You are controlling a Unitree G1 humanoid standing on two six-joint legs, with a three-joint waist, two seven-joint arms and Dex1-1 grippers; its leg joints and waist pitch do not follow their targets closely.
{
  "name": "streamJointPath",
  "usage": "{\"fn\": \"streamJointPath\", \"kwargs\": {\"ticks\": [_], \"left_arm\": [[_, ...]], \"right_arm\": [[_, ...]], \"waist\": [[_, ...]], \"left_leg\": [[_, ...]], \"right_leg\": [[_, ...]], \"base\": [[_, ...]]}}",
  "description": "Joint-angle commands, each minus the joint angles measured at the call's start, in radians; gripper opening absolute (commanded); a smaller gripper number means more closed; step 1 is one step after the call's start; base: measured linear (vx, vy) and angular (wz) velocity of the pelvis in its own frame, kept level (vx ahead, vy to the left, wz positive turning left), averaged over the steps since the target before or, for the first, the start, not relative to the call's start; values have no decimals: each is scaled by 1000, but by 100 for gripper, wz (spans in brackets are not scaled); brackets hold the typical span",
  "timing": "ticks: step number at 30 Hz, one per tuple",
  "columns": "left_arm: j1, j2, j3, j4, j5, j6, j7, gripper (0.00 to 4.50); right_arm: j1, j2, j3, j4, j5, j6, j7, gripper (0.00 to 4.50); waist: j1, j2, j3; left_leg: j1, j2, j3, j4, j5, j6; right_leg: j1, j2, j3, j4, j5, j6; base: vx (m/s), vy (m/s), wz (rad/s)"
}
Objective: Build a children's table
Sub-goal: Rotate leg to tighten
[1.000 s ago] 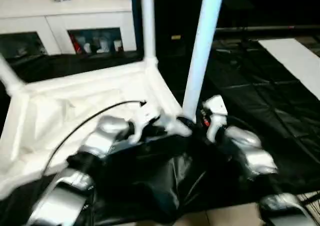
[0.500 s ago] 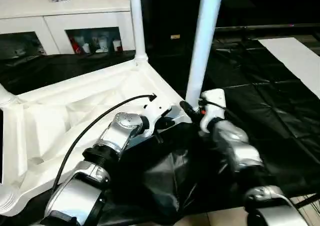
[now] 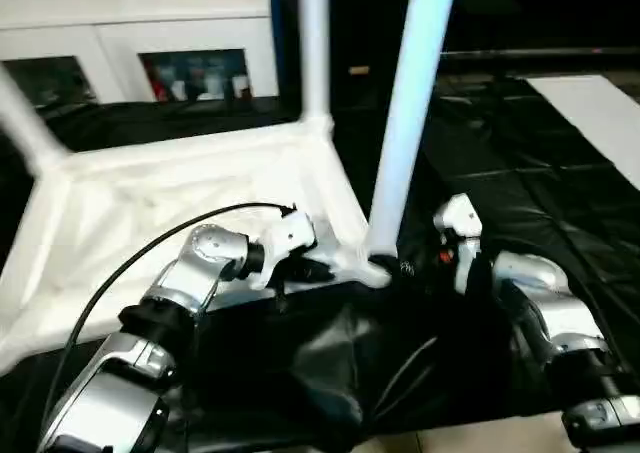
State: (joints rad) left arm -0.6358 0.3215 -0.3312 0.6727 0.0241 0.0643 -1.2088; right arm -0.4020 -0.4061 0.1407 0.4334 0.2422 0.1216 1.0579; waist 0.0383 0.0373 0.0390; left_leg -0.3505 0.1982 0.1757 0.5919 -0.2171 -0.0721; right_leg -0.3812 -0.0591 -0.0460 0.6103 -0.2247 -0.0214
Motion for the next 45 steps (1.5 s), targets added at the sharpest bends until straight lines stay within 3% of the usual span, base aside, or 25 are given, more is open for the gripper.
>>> {"fn": "streamJointPath", "kwargs": {"ticks": [1, 5, 10, 12, 16, 24, 28, 30, 34, 35, 38, 41, 45], "left_arm": [[33, 7, -57, -5, -1, 19, -80, 0], [47, 20, -58, -45, -26, 34, -141, 0], [46, 20, -51, -38, -23, 26, -142, 0], [47, 22, -50, -39, -22, 27, -147, 0], [49, 24, -48, -44, -24, 36, -148, 0], [58, 30, -47, -58, -26, 58, -147, 0], [50, 3, -20, -35, -4, 107, -25, 0], [34, -27, 7, -6, -1, 114, 60, 0], [-12, -104, 65, 71, 9, 153, 277, 0], [-18, -116, 74, 82, 9, 161, 309, 0], [-44, -171, 104, 137, 18, 186, 461, 0], [-49, -202, 104, 157, 37, 182, 535, 0], [-46, -220, 92, 159, 50, 184, 544, 0]], "right_arm": [[8, -20, 30, -27, -5, 12, 46, 383], [16, -32, 54, -35, -25, 14, 82, 383], [10, -9, 33, -18, -23, 11, 56, 383], [7, -6, 30, -18, -14, 15, 54, 349], [9, -11, 39, -20, -12, 16, 59, 330], [16, 0, 36, -16, -18, 15, 55, 274], [7, 43, 10, 28, -42, -2, -64, 269], [-14, 74, -16, 77, -60, -12, -167, 269], [-61, 166, -77, 190, -88, -8, -443, 268], [-67, 185, -89, 200, -82, 1, -478, 268], [-104, 271, -114, 258, -104, 10, -683, 268], [-130, 325, -104, 294, -123, 8, -761, 268], [-133, 351, -60, 279, -142, -39, -689, 268]], "waist": [[1, -8, -50], [6, -11, -53], [6, -10, -51], [5, -8, -52], [6, -8, -53], [6, -9, -54], [1, -10, -52], [-6, -10, -46], [-18, -6, -46], [-19, -7, -48], [-24, -5, -50], [-28, -3, -53], [-30, -5, -51]], "left_leg": [[1, 39, -4, -63, -83, 99], [-4, 36, -4, -61, -52, 105], [-2, 36, -4, -62, -67, 95], [-2, 36, -5, -62, -69, 90], [-3, 36, -5, -61, -50, 97], [-3, 35, -6, -60, -48, 97], [-3, 35, -5, -61, -56, 93], [0, 31, -7, -67, -104, 63], [3, 28, -7, -68, -120, 25], [0, 27, -9, -68, -114, 25], [-2, 25, -9, -67, -92, 32], [-6, 24, -9, -64, -68, 44], [-7, 24, -8, -64, -84, 68]], "right_leg": [[48, -75, 44, -63, 4, -276], [51, -75, 42, -57, 57, -278], [50, -76, 42, -62, 13, -266], [50, -75, 42, -62, 11, -265], [51, -74, 41, -57, 55, -272], [52, -74, 41, -57, 46, -270], [50, -75, 41, -59, 29, -269], [47, -77, 41, -73, -83, -257], [44, -74, 44, -80, -142, -234], [49, -75, 44, -78, -135, -232], [47, -73, 44, -76, -94, -236], [51, -74, 44, -72, -54, -241], [51, -74, 43, -75, -57, -241]], "base": [[0, 0, 0], [0, 0, 0], [0, 0, 0], [0, 0, 0], [0, 0, 0], [0, 0, 0], [0, 0, 0], [0, 0, 0], [0, 0, 0], [0, 0, 0], [0, 0, 0], [0, 0, 0], [0, 0, 0]]}}
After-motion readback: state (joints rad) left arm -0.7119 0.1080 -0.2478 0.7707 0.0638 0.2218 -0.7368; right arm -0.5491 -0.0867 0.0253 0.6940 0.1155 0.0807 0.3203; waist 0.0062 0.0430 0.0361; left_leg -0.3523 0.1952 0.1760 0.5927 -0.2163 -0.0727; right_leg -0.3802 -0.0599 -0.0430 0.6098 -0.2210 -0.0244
